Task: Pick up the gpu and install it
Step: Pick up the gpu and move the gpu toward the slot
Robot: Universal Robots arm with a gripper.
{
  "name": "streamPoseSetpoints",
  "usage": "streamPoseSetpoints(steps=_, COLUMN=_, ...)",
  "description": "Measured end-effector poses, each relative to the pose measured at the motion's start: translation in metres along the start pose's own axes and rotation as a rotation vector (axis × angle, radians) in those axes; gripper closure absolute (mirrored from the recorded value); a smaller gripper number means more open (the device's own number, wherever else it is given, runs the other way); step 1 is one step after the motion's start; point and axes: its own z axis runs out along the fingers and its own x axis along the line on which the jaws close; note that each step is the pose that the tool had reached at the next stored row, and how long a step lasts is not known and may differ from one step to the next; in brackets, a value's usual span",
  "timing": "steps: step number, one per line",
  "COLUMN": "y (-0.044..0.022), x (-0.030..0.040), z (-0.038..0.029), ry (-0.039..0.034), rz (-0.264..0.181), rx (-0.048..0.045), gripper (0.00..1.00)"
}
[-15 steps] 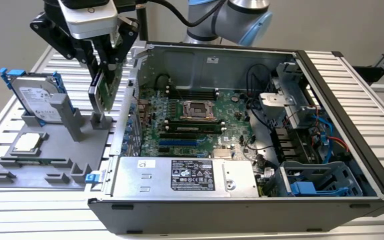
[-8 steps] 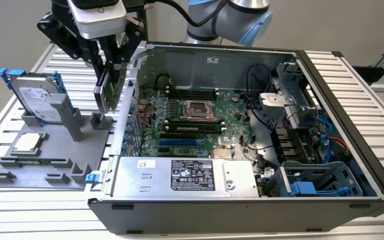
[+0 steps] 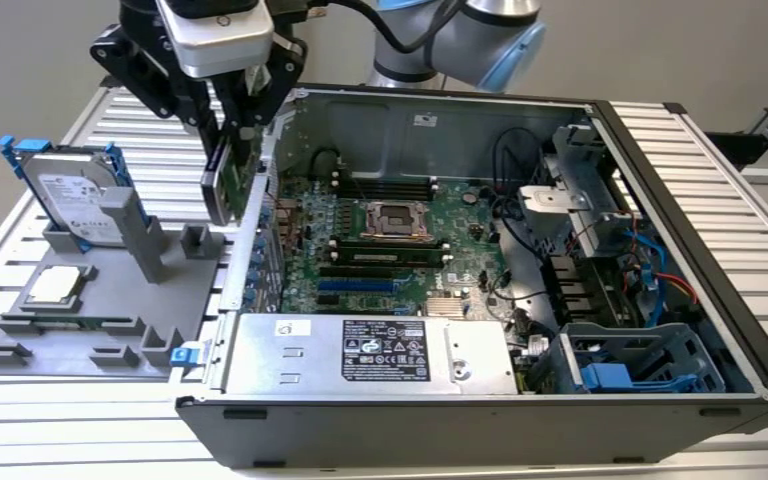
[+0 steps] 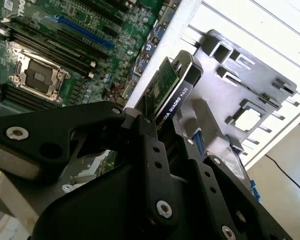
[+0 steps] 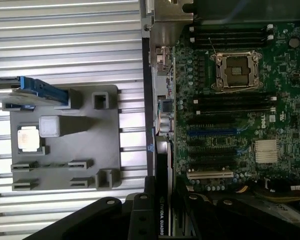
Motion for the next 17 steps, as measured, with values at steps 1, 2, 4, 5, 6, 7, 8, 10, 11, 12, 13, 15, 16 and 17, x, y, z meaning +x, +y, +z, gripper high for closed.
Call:
streamPoseSetpoints(steps=1, y=0.0002, x=-0.0010, z=0.0001, ry=-0.0001, rz=0.000, rx=-0.0001, gripper=1.00)
streamPoseSetpoints(steps=2, y=0.0004, x=-0.0020, z=0.0001, ry=0.0000, rz=0.000, rx=-0.0001, gripper=1.00)
streamPoseSetpoints(steps=4, y=0.0008, x=-0.0042, z=0.0001, ry=0.0000, rz=0.000, rx=0.0000, gripper=1.00)
streamPoseSetpoints(steps=5, y=0.0010, x=-0.0053, z=0.0002, ry=0.0000, rz=0.000, rx=-0.0001, gripper=1.00)
streamPoseSetpoints(steps=6, y=0.0012, x=-0.0064, z=0.0002, ry=0.0000, rz=0.000, rx=-0.0001, gripper=1.00)
streamPoseSetpoints(steps=7, y=0.0014, x=-0.0076, z=0.0002, ry=0.0000, rz=0.000, rx=-0.0001, gripper=1.00)
streamPoseSetpoints(steps=8, y=0.0016, x=-0.0087, z=0.0002, ry=0.0000, rz=0.000, rx=-0.0001, gripper=1.00)
streamPoseSetpoints(steps=10, y=0.0020, x=-0.0109, z=0.0003, ry=0.0000, rz=0.000, rx=0.0000, gripper=1.00)
streamPoseSetpoints(steps=11, y=0.0022, x=-0.0120, z=0.0003, ry=0.0000, rz=0.000, rx=0.0000, gripper=1.00)
streamPoseSetpoints(steps=12, y=0.0024, x=-0.0131, z=0.0003, ry=0.0000, rz=0.000, rx=-0.0001, gripper=1.00)
streamPoseSetpoints(steps=13, y=0.0026, x=-0.0142, z=0.0004, ry=0.0000, rz=0.000, rx=0.0000, gripper=1.00)
streamPoseSetpoints(steps=15, y=0.0029, x=-0.0165, z=0.0004, ry=0.0000, rz=0.000, rx=0.0000, gripper=1.00)
streamPoseSetpoints(steps=16, y=0.0031, x=-0.0176, z=0.0005, ry=0.0000, rz=0.000, rx=-0.0001, gripper=1.00)
streamPoseSetpoints(steps=17, y=0.0032, x=-0.0187, z=0.0005, ry=0.0000, rz=0.000, rx=-0.0001, gripper=1.00)
